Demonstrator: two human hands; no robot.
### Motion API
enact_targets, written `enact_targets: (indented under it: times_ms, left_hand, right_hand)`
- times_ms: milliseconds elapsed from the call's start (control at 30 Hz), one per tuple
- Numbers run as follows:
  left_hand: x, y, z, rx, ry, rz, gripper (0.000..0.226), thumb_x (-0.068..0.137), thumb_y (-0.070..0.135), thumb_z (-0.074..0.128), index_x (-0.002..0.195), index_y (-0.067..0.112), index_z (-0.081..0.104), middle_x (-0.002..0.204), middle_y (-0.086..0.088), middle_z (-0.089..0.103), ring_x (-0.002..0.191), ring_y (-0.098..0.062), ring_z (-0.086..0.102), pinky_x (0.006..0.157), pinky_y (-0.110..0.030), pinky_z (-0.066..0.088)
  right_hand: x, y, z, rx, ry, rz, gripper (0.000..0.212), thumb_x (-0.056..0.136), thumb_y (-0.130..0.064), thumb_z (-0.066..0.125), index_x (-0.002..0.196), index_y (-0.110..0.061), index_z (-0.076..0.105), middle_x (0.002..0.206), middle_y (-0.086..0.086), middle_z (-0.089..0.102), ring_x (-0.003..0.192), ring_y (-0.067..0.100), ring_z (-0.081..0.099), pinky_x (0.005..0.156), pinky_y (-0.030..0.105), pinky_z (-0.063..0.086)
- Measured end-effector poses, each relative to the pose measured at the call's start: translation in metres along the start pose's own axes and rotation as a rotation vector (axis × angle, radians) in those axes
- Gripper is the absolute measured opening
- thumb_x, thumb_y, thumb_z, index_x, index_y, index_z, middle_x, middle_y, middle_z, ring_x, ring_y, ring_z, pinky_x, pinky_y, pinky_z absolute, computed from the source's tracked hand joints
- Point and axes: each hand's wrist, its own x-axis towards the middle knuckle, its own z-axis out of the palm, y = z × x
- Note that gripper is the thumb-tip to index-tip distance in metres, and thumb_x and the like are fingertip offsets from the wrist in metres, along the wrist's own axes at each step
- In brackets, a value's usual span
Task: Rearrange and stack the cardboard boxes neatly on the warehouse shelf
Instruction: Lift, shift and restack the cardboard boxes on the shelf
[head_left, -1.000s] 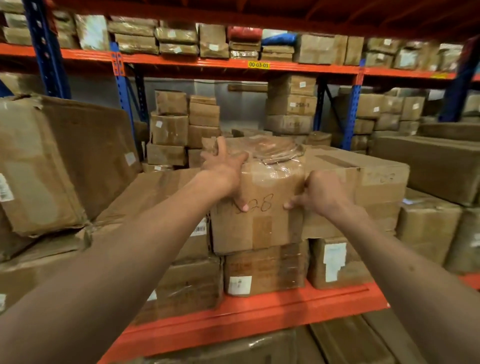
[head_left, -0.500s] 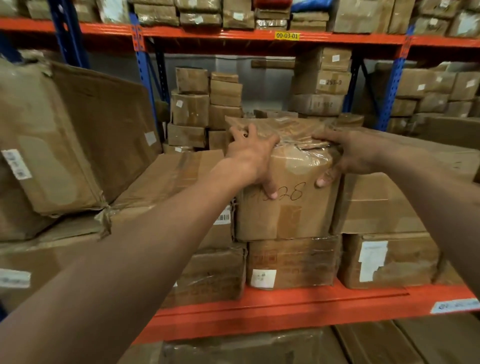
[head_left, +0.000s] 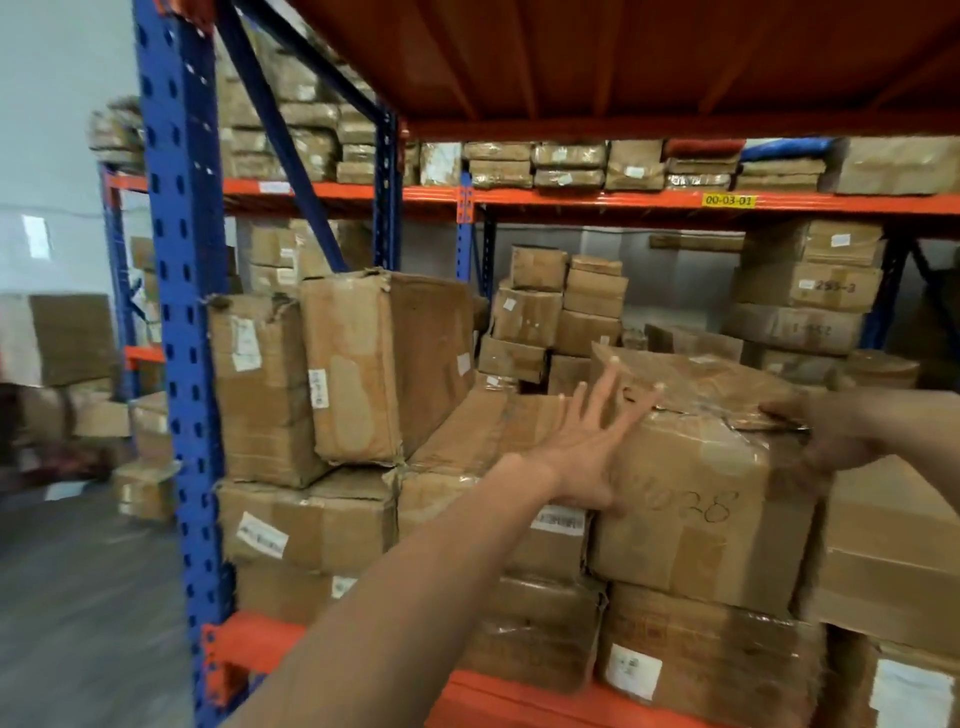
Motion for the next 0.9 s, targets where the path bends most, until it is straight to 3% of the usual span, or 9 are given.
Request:
enact_targets:
  times_ms: [100, 233, 300, 367, 467, 633, 800, 900]
  left_hand:
    - [-0.034, -0.03, -0.005, 0.121, 0.312, -0.258, 0.146, 0.066, 0.057, 0.085, 0.147, 0.039, -0.035, 0.152, -0.012, -0.048, 0.143, -0.043, -0.033, 0.117, -0.065, -0.009]
    - [-0.076, -0.075, -0.033, -0.05, 0.636, -0.756, 0.15, 0.063, 0.073, 0.076, 0.151, 0.018, -0.031, 0.159, -0.029, -0.025, 0.147, -0.049, -0.016, 0.116, -0.059, -0.01]
    - [-0.089, -0.097, -0.047, -0.203, 0.698, -0.931, 0.15, 0.063, 0.074, 0.076, 0.152, 0.01, -0.026, 0.159, -0.032, -0.013, 0.147, -0.05, -0.007, 0.119, -0.057, -0.002]
    - [-0.1, -0.116, -0.057, -0.289, 0.705, -1.025, 0.15, 0.062, 0.073, 0.077, 0.154, 0.006, -0.019, 0.159, -0.032, -0.004, 0.147, -0.049, 0.003, 0.12, -0.055, 0.006]
    - [-0.113, -0.142, -0.064, -0.367, 0.697, -1.026, 0.151, 0.06, 0.068, 0.083, 0.155, 0.005, -0.015, 0.157, -0.029, 0.01, 0.144, -0.045, 0.016, 0.118, -0.051, 0.017]
    - [-0.114, -0.168, -0.059, -0.433, 0.642, -0.919, 0.151, 0.059, 0.065, 0.085, 0.155, 0.009, -0.017, 0.154, -0.024, 0.006, 0.141, -0.045, 0.018, 0.115, -0.052, 0.024]
    - [-0.108, -0.186, -0.042, -0.29, 0.674, -0.92, 0.155, 0.055, 0.07, 0.084, 0.154, 0.005, -0.017, 0.147, -0.02, 0.013, 0.132, -0.038, 0.024, 0.114, -0.046, 0.025]
    - [-0.104, -0.192, -0.028, -0.205, 0.706, -0.903, 0.158, 0.055, 0.069, 0.084, 0.152, 0.006, -0.023, 0.146, -0.018, 0.009, 0.128, -0.036, 0.022, 0.113, -0.046, 0.028]
  right_hand:
    - [-0.004, -0.022, -0.036, -0.085, -0.001, -0.07, 0.072, 0.093, -0.045, 0.063, 0.156, -0.033, 0.03, 0.151, 0.001, 0.046, 0.133, 0.022, 0.049, 0.102, 0.033, 0.043]
    - [-0.005, -0.092, -0.081, 0.003, 0.164, -0.287, 0.087, 0.082, -0.04, 0.077, 0.156, -0.035, 0.031, 0.15, 0.01, 0.049, 0.133, 0.029, 0.047, 0.105, 0.036, 0.039]
    - [-0.008, -0.139, -0.097, 0.042, 0.244, -0.391, 0.093, 0.081, -0.039, 0.079, 0.158, -0.037, 0.026, 0.155, 0.009, 0.042, 0.139, 0.03, 0.04, 0.109, 0.04, 0.036]
    - [-0.014, -0.186, -0.112, 0.072, 0.294, -0.483, 0.105, 0.078, -0.04, 0.081, 0.158, -0.045, 0.013, 0.166, 0.01, 0.02, 0.149, 0.034, 0.024, 0.115, 0.047, 0.03]
    - [-0.023, -0.254, -0.13, 0.046, 0.389, -0.619, 0.118, 0.072, -0.047, 0.086, 0.155, -0.054, 0.003, 0.168, 0.007, -0.004, 0.152, 0.037, 0.003, 0.118, 0.059, 0.023]
    - [-0.026, -0.355, -0.151, 0.049, 0.421, -0.742, 0.116, 0.07, -0.066, 0.081, 0.155, -0.055, 0.002, 0.167, 0.003, -0.015, 0.152, 0.037, -0.009, 0.117, 0.067, 0.017]
    - [-0.009, -0.415, -0.158, -0.05, 0.395, -0.697, 0.127, 0.062, -0.065, 0.086, 0.153, -0.059, -0.002, 0.168, 0.004, -0.01, 0.151, 0.042, -0.001, 0.114, 0.07, 0.021]
    - [0.005, -0.423, -0.152, -0.12, 0.396, -0.663, 0.135, 0.055, -0.067, 0.089, 0.147, -0.065, -0.01, 0.157, 0.012, 0.026, 0.137, 0.043, 0.037, 0.104, 0.061, 0.04]
